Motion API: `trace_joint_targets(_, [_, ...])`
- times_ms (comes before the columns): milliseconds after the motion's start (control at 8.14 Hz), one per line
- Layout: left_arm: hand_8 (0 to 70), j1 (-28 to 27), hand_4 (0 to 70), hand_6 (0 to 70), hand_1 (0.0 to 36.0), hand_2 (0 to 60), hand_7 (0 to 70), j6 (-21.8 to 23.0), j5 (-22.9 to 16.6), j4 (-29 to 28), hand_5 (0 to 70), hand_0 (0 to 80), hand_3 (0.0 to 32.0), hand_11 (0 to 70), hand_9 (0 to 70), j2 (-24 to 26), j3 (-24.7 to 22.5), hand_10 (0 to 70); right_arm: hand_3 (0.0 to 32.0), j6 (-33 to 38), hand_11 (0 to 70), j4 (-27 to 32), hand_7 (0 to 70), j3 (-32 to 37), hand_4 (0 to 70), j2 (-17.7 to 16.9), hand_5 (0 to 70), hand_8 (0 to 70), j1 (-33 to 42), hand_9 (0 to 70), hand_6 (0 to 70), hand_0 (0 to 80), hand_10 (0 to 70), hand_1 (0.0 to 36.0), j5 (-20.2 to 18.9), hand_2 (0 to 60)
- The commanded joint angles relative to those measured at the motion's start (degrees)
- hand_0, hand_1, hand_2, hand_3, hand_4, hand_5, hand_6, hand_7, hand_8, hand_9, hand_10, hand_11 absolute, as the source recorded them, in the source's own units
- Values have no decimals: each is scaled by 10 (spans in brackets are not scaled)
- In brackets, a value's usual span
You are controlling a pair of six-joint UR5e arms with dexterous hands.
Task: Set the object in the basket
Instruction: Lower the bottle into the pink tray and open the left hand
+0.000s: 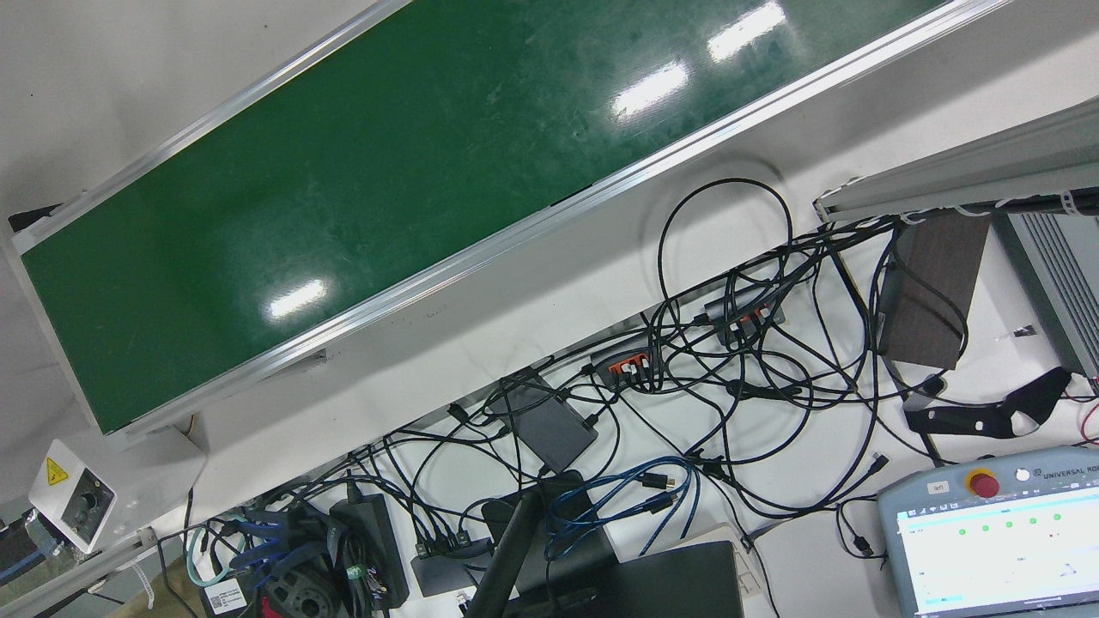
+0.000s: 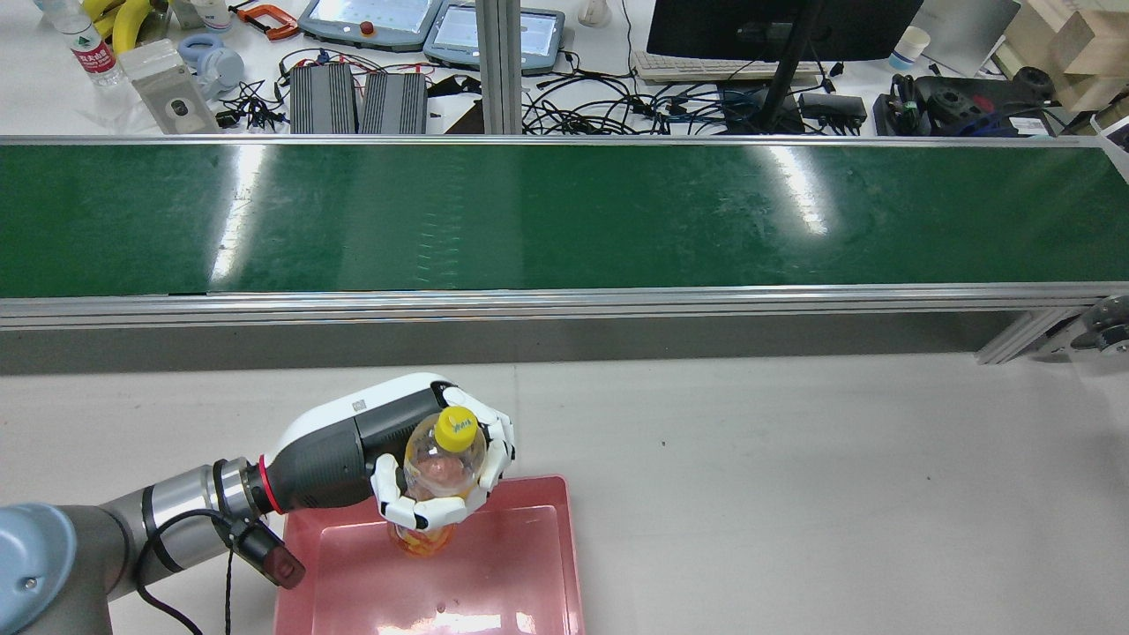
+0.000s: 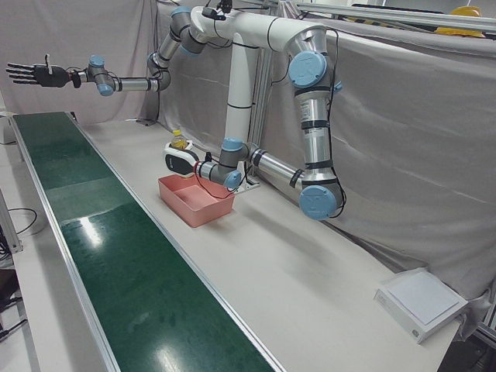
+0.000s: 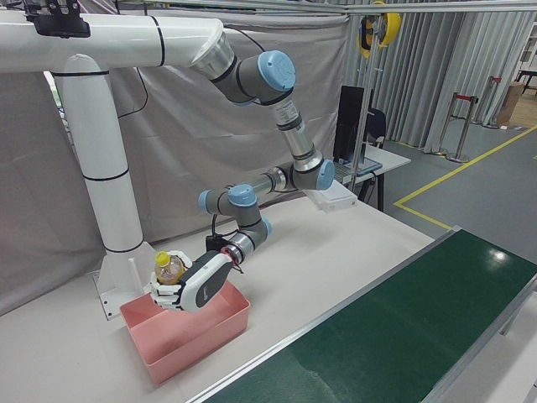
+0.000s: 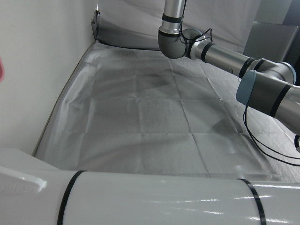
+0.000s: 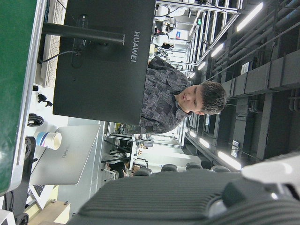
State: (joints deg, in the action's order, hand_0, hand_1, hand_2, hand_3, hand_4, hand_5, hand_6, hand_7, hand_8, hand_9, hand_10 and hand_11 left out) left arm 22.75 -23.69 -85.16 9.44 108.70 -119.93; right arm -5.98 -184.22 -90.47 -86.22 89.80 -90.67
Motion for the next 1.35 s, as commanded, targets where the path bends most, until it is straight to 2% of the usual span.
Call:
trace_joint_targets(0, [668,-46,700,575,142,600,700,-16,2,-11,700,512,0,700,700,-1,-1,700,0,0,0,0,0,1,0,0,0,0,-1,0,0,0,0,0,1,0])
trace_joint_targets(123, [460,-65,700,298,85,284,523,-16,2,-11,511,490,0,700,602,-2,-1,570,0,0,0,0,0,1,0,0,0,0,-1,0,0,0,0,0,0,0])
trace_joint_targets(246, [207,-77,372,72,32,0,167,-16,2,-12,239,473,0,463,256,-2,-1,325,0,0,0,0,0,1,0,0,0,0,-1,0,0,0,0,0,0,0])
trace_joint_targets(368, [155,-77,190,1,37,0,129,-16,2,-15,181,466,0,268,160,-2,0,182,0,0,0,0,0,1,0,0,0,0,-1,0,0,0,0,0,1,0])
trace_joint_targets(491, [99,-75,57,0,43,0,93,-16,2,-15,82,466,6,88,61,-2,-1,57,0,0,0,0,0,1,0,0,0,0,-1,0,0,0,0,0,1,0])
trace_joint_targets(614, [73,-75,1,0,37,0,69,-15,2,-16,1,474,86,47,11,-2,-1,27,0,0,0,0,0,2,0,0,0,0,-1,0,0,0,0,0,1,0])
trace_joint_targets(737, [72,-74,0,0,38,0,61,-14,3,-16,0,477,224,23,1,-2,-1,10,0,0,0,0,0,1,0,0,0,0,-1,0,0,0,0,0,0,0])
trace_joint_targets(860, [75,-74,0,0,38,0,61,-14,3,-17,0,476,238,26,5,-2,-1,12,0,0,0,0,0,1,0,0,0,0,-1,0,0,0,0,0,1,0])
trace_joint_targets(982, [68,-71,0,0,34,0,55,-12,3,-16,0,477,200,21,1,-2,-1,8,0,0,0,0,0,1,0,0,0,0,-1,0,0,0,0,0,1,0])
trace_joint_targets(1105, [69,-68,0,0,31,0,52,-5,2,-15,0,479,216,12,0,4,-2,4,0,0,0,0,0,1,0,1,0,0,-1,0,0,0,0,0,1,0])
trace_joint_targets(1228, [67,-61,0,0,32,0,50,2,3,-3,0,481,198,5,0,5,-15,1,0,0,0,0,0,1,0,0,0,0,-1,0,0,0,0,0,1,0])
